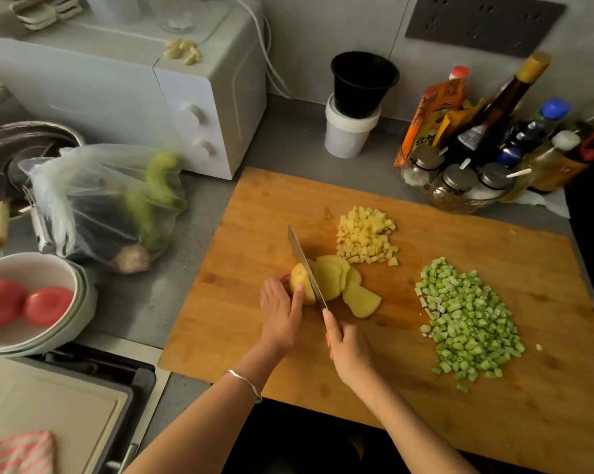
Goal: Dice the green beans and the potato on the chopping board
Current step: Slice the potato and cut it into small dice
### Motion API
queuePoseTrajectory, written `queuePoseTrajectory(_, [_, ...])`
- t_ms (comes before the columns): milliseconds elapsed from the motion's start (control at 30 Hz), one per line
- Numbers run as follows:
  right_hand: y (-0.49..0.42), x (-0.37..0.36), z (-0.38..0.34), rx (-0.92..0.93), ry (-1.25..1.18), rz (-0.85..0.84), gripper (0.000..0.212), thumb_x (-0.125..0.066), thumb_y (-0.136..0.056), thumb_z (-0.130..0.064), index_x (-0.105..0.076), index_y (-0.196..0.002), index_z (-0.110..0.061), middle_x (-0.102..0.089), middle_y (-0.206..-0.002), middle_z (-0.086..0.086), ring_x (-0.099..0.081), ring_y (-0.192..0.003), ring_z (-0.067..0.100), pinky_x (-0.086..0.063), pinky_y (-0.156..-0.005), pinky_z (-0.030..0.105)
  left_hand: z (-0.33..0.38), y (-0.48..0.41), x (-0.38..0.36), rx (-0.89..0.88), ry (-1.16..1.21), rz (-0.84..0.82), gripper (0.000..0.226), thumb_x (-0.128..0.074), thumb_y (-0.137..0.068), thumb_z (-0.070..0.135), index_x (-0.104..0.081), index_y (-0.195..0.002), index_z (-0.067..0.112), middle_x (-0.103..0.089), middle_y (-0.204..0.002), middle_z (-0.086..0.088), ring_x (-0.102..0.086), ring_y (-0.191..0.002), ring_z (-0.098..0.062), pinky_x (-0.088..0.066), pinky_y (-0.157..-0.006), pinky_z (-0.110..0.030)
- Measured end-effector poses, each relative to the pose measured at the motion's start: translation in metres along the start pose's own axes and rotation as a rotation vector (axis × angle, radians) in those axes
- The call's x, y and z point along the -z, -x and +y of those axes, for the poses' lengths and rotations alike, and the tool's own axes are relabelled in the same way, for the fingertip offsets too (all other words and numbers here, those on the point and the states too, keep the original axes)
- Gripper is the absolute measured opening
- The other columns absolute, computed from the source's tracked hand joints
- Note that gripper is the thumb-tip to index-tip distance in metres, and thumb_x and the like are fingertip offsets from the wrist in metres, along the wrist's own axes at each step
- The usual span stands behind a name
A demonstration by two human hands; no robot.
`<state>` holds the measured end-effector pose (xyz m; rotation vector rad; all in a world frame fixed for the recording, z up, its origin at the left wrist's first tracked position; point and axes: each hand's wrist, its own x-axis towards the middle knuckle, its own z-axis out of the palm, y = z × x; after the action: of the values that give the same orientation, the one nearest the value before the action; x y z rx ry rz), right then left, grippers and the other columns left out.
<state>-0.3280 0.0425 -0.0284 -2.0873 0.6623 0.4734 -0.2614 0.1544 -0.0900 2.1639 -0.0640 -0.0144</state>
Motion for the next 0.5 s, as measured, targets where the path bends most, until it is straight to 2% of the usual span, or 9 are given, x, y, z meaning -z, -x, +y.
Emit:
queuePoseTrajectory(100, [-0.007,0.011,0.002,0.005,0.031,0.014,0.054,-0.029,-0.096,-0.062,-0.044,-0.062,-0.023,-0.048,-0.058,-0.002,-0.047,-0.056,0.016,-0.038,-0.059,0.029,-0.001,0.000,0.001,0.001,-0.009,-0.008,0.050,-0.030,-0.094,0.051,-0.043,-0.124,0.014,-0.041,-0.107,0.003,-0.037,-0.105,-0.010,-0.027,-0.098,-0.023])
queuePoseTrajectory(200, [-0.011,0.029,0.007,0.023,0.077,0.005,0.059,-0.031,-0.090,-0.069,-0.047,-0.063,-0.019,-0.049,-0.055,-0.001,-0.048,-0.053,0.018,-0.035,-0.053,0.030,-0.002,0.001,0.000,-0.011,-0.008,0.003,0.056,-0.026,-0.092,0.057,-0.044,-0.123,0.014,-0.042,-0.106,0.004,-0.037,-0.104,-0.009,-0.026,-0.097,-0.022])
queuePoseTrajectory(267, [-0.010,0.038,0.012,-0.016,-0.101,-0.028,0.062,-0.031,-0.084,-0.072,-0.042,-0.062,-0.016,-0.038,-0.043,-0.005,-0.036,-0.038,0.014,-0.029,-0.045,0.025,-0.003,0.000,0.000,-0.004,-0.008,0.004,0.059,-0.025,-0.090,0.058,-0.044,-0.124,0.014,-0.042,-0.107,0.004,-0.037,-0.105,-0.009,-0.024,-0.097,-0.021])
queuePoseTrajectory(333, [-0.006,0.046,0.015,-0.079,-0.334,-0.093,0.056,-0.034,-0.092,-0.064,-0.039,-0.066,-0.015,-0.027,-0.041,-0.006,-0.024,-0.032,0.011,-0.020,-0.039,0.020,-0.001,-0.001,0.000,0.002,0.000,-0.021,0.056,-0.029,-0.092,0.056,-0.044,-0.125,0.013,-0.042,-0.110,0.004,-0.037,-0.108,-0.009,-0.025,-0.099,-0.024])
queuePoseTrajectory(433, [0.004,0.055,0.008,-0.075,-0.534,-0.146,0.055,-0.033,-0.096,-0.060,-0.040,-0.066,-0.014,-0.025,-0.047,0.000,-0.021,-0.034,0.011,-0.020,-0.035,0.018,0.005,-0.006,-0.002,-0.001,0.009,-0.073,0.053,-0.034,-0.092,0.050,-0.042,-0.128,0.012,-0.042,-0.112,0.003,-0.038,-0.109,-0.011,-0.026,-0.101,-0.026])
queuePoseTrajectory(500, [0.009,0.058,0.001,-0.012,-0.525,-0.126,0.055,-0.034,-0.093,-0.062,-0.040,-0.067,-0.014,-0.026,-0.047,0.001,-0.021,-0.034,0.011,-0.020,-0.036,0.018,0.009,-0.008,-0.005,-0.009,0.013,-0.075,0.055,-0.033,-0.092,0.052,-0.042,-0.127,0.011,-0.042,-0.110,0.003,-0.038,-0.109,-0.012,-0.027,-0.100,-0.026])
